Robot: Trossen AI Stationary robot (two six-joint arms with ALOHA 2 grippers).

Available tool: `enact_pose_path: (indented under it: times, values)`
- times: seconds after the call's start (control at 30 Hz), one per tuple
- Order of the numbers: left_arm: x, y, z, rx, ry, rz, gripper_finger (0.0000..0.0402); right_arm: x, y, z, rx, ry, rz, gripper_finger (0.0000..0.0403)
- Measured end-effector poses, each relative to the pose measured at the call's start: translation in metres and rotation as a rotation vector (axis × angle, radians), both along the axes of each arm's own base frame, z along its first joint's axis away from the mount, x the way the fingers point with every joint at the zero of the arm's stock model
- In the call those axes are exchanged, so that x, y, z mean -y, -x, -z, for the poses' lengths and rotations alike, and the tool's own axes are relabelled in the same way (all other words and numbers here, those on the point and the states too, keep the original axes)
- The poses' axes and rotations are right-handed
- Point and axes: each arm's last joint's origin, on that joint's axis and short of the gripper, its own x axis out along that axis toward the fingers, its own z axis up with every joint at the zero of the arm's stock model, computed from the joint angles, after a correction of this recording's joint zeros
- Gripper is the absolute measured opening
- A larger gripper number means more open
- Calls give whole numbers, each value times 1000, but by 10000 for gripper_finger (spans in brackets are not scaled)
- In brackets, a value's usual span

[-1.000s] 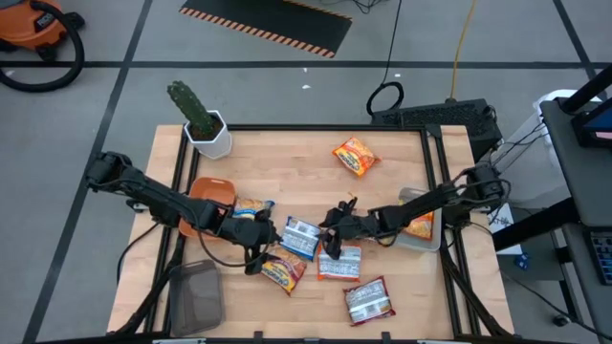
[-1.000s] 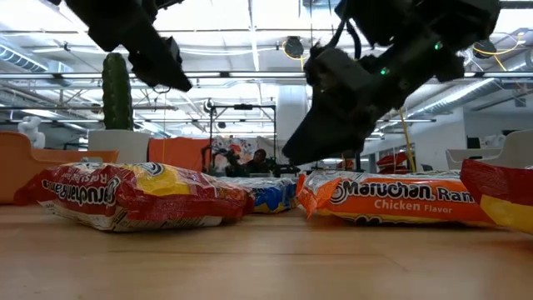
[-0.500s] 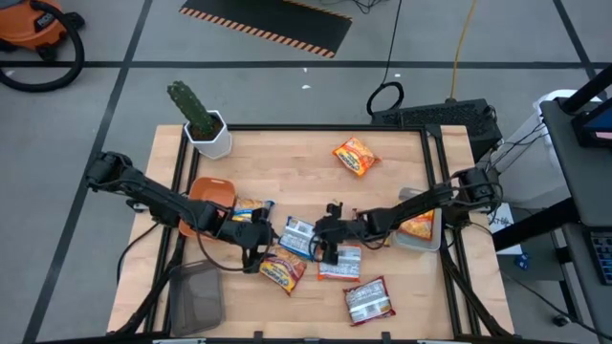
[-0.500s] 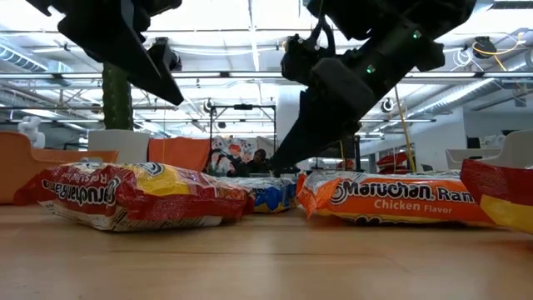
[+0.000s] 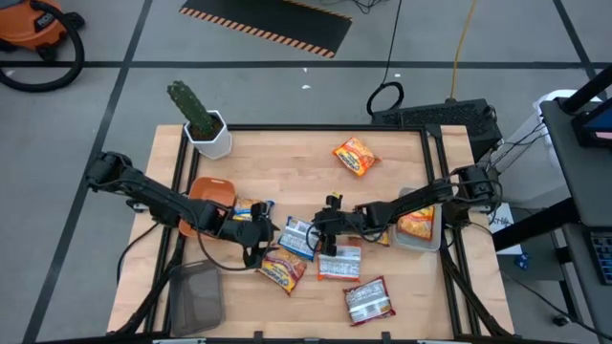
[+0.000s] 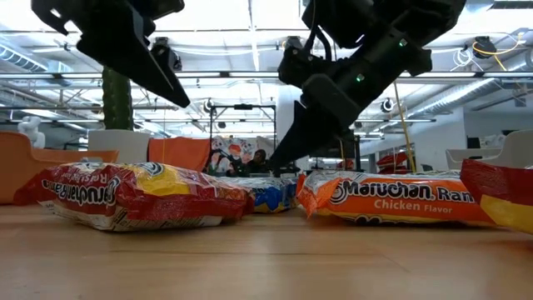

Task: Sort Maruchan noodles
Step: Put the right blue noodle pack into the orange bin

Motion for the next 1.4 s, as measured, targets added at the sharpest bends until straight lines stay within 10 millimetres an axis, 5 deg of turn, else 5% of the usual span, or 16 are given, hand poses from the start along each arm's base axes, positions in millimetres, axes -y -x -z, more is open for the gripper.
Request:
enact_pose_path:
  times: [0.43, 1.07, 1.4]
  values:
    - [-27, -10, -3, 37, -57, -38, 266, 0, 0, 0, -2, 70, -69, 169]
    - [-22, -9, -3, 38, -17, -56, 266, 5, 13, 17, 9, 63, -54, 171]
    - [-20, -9, -3, 37, -21, -48, 266, 4, 18, 15, 8, -3, -71, 209]
